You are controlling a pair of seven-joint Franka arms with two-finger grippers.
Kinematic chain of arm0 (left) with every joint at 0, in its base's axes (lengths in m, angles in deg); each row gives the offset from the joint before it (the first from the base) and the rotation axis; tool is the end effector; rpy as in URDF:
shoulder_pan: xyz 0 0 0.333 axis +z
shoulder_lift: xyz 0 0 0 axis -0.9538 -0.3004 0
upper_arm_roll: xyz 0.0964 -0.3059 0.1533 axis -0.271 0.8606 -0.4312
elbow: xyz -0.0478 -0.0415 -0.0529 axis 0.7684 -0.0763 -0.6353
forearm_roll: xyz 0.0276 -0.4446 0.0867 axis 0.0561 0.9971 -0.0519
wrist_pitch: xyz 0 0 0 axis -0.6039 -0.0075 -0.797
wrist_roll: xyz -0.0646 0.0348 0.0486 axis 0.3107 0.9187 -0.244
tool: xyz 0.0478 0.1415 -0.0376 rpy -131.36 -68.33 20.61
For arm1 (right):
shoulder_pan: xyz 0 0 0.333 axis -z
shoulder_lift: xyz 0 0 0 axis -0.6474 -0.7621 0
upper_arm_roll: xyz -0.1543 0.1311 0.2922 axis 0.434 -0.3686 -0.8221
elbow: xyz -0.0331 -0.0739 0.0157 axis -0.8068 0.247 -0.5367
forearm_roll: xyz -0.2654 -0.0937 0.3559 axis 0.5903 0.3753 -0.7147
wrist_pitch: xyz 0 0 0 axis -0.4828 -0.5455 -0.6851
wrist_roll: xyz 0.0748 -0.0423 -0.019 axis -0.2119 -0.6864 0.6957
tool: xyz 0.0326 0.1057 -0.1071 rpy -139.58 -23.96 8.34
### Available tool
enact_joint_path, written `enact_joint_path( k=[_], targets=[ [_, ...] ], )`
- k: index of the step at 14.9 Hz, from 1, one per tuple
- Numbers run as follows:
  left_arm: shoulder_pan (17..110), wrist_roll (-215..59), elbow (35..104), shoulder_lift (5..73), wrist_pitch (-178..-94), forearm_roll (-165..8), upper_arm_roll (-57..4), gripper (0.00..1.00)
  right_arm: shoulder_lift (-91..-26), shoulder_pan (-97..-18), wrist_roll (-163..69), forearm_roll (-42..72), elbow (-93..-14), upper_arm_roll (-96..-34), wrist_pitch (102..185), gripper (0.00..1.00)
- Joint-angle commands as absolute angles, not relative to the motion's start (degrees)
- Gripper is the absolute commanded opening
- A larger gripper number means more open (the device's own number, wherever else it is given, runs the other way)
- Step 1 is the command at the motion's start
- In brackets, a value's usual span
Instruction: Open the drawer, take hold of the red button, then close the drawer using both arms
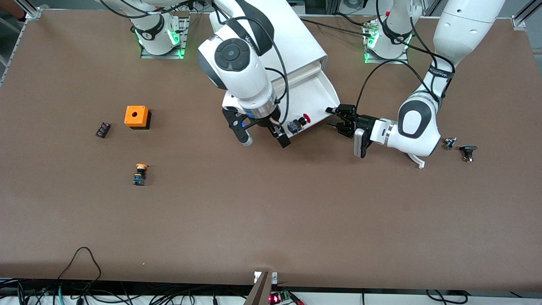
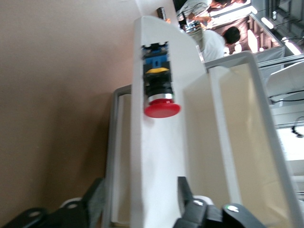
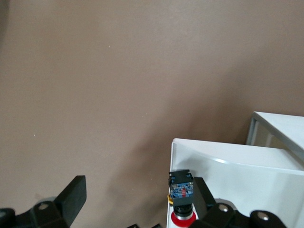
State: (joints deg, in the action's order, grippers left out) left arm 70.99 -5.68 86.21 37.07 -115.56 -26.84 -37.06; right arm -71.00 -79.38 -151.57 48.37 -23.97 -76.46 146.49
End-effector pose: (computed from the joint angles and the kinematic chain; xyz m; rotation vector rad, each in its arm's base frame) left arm 0.5485 -0.2160 0.1838 1.7953 -0.6526 -0.1961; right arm 0.6113 0.5886 0.4035 -2.5383 1.3887 0.0537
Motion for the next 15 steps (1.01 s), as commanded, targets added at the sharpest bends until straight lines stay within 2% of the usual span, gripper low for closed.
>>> enact_joint_path(
  k=[1, 3, 7, 10, 12, 15],
  targets=[
    [72.52, -12.79, 81.73, 38.08, -109.27, -32.14, -37.12, 1.00, -71.53, -81.48, -153.34, 51.23, -26.91, -76.02, 151.06, 0.99],
    [73.83, -23.05, 76.73, 39.58, -103.22, -38.29, -37.12, 1.00, -73.11, -82.71, -153.52, 52.20, -27.19, -76.02, 151.69, 0.99],
    [74.36, -41.69, 61.88, 39.94, -90.39, -47.62, -37.12, 1.00, -75.48, -84.29, -154.22, 54.58, -27.45, -76.02, 152.91, 0.99],
    [74.28, -54.53, 52.30, 39.94, -83.78, -53.42, -37.12, 1.00, -76.37, -85.00, -155.80, 55.36, -27.45, -75.93, 153.88, 0.99],
    [74.28, -61.30, 48.68, 40.02, -82.28, -56.68, -37.03, 1.00, -76.81, -86.22, -156.33, 55.54, -27.54, -75.84, 153.88, 0.96],
    [73.93, -68.79, 47.78, 40.11, -82.80, -60.98, -36.59, 1.00, -76.81, -86.58, -156.33, 56.42, -28.86, -75.84, 153.97, 0.87]
  ],
)
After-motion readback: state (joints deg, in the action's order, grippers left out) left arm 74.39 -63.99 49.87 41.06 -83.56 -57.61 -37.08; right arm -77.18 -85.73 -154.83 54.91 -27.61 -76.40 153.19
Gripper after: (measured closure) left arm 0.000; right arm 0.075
